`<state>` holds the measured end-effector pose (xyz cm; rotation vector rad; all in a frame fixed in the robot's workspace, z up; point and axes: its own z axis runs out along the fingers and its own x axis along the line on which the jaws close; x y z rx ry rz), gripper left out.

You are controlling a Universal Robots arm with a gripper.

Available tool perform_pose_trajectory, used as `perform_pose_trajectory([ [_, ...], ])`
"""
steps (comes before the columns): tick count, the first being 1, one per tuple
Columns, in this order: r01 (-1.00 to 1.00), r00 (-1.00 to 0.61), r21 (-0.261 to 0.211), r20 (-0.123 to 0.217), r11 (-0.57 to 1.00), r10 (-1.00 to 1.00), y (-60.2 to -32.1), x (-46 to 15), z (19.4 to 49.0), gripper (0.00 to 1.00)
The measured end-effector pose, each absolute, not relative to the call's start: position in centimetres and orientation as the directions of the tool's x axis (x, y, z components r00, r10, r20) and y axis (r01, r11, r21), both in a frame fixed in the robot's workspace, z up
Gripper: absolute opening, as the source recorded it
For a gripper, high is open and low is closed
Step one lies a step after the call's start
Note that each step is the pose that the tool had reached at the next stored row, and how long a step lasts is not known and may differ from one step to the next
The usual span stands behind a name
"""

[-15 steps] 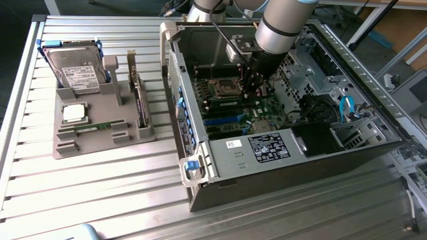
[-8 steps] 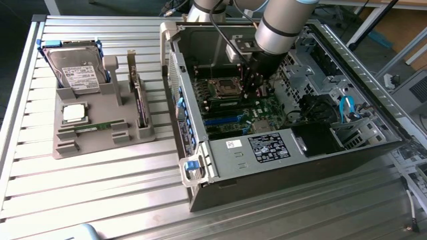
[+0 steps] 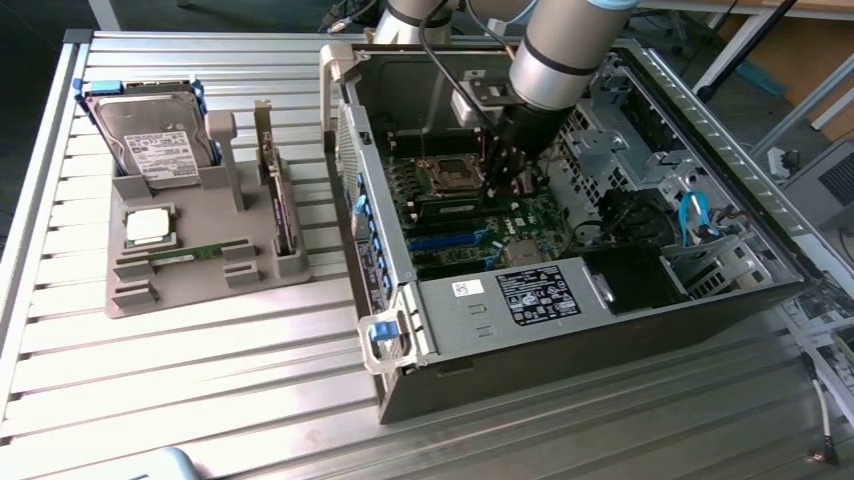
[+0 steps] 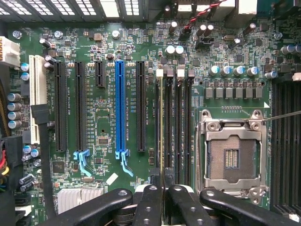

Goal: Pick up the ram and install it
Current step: 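Insert the ram into the slot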

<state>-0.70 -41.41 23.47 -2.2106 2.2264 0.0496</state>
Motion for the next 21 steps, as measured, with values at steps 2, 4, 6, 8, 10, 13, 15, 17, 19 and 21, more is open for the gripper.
perform_pose_trajectory([
  [2, -1.0, -0.007, 0.02, -0.025, 0.007, -1.0, -41.41, -0.7, 23.42, 0.12],
  [4, -1.0, -0.007, 0.02, -0.025, 0.007, -1.0, -41.41, -0.7, 23.37, 0.12],
  [6, -1.0, -0.007, 0.02, -0.025, 0.007, -1.0, -41.41, -0.7, 23.29, 0.12],
  [8, -1.0, -0.007, 0.02, -0.025, 0.007, -1.0, -41.41, -0.7, 23.25, 0.12],
  [10, -1.0, -0.007, 0.02, -0.025, 0.007, -1.0, -41.41, -0.7, 23.25, 0.12],
  [13, -1.0, -0.007, 0.02, -0.025, 0.007, -1.0, -41.41, -0.7, 23.24, 0.12],
  [15, -1.0, -0.007, 0.02, -0.025, 0.007, -1.0, -41.41, -0.7, 23.24, 0.12],
  [17, -1.0, -0.007, 0.02, -0.025, 0.007, -1.0, -41.42, -0.7, 23.23, 0.12],
  [19, -1.0, -0.007, 0.02, -0.025, 0.007, -1.0, -41.43, -0.7, 23.23, 0.13],
  [21, -1.0, -0.007, 0.02, -0.025, 0.007, -1.0, -41.44, -0.7, 23.24, 0.19],
])
